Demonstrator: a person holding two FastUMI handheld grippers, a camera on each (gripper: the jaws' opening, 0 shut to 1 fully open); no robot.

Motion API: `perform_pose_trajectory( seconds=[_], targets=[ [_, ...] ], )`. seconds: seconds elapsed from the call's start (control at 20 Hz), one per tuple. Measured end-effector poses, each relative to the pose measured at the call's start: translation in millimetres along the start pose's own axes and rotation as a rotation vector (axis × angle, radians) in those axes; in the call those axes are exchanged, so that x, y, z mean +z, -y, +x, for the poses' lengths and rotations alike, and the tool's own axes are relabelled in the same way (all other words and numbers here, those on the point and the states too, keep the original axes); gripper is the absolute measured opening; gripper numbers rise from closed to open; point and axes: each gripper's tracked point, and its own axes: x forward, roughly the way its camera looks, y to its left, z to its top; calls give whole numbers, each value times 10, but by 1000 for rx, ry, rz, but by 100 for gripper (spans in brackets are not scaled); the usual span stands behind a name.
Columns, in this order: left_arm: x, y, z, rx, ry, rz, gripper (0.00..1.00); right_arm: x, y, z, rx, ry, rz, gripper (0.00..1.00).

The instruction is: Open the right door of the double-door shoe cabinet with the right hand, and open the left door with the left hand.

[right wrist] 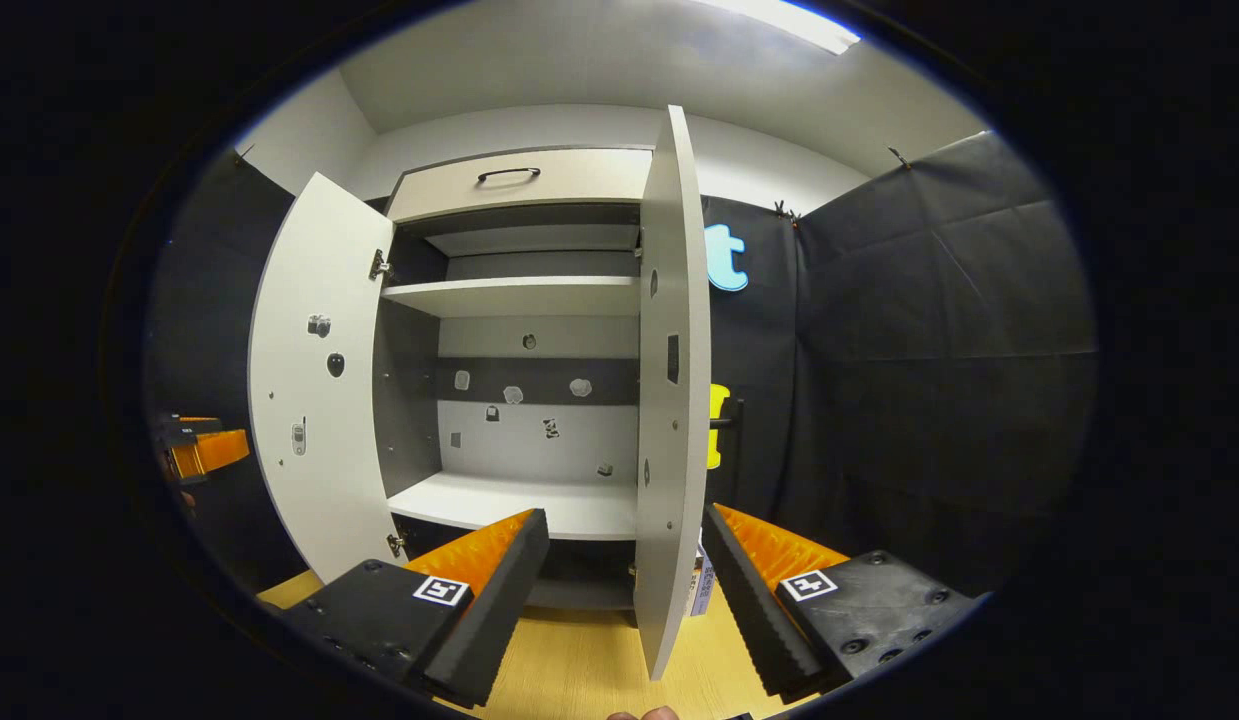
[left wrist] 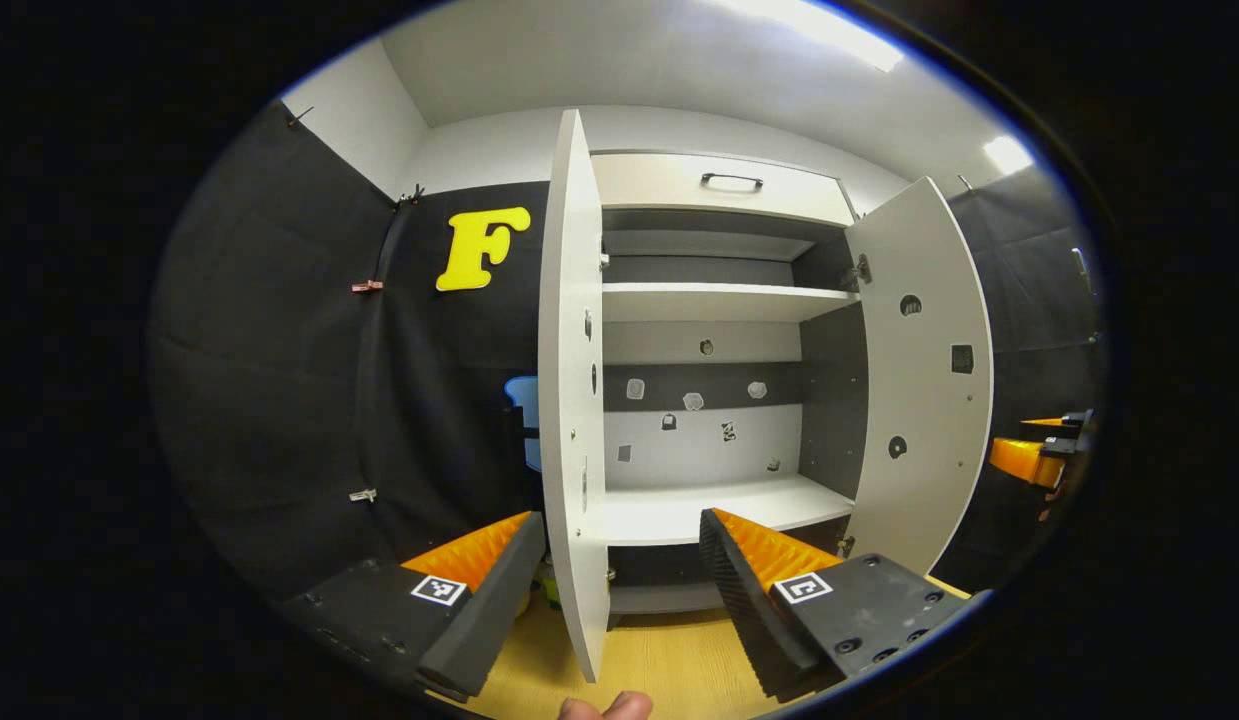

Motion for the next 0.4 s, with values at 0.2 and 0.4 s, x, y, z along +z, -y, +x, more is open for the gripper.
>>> perform_pose_trajectory(
  seconds=[0.2, 0.4],
  targets=[
    [-5, 16, 0, -3, -3, 2, 96, -7, 9, 9, 0, -2, -5, 97],
    [19, 11, -3, -3, 4, 3, 96, 3, -1, 19, 4, -2, -7, 97]
  ],
)
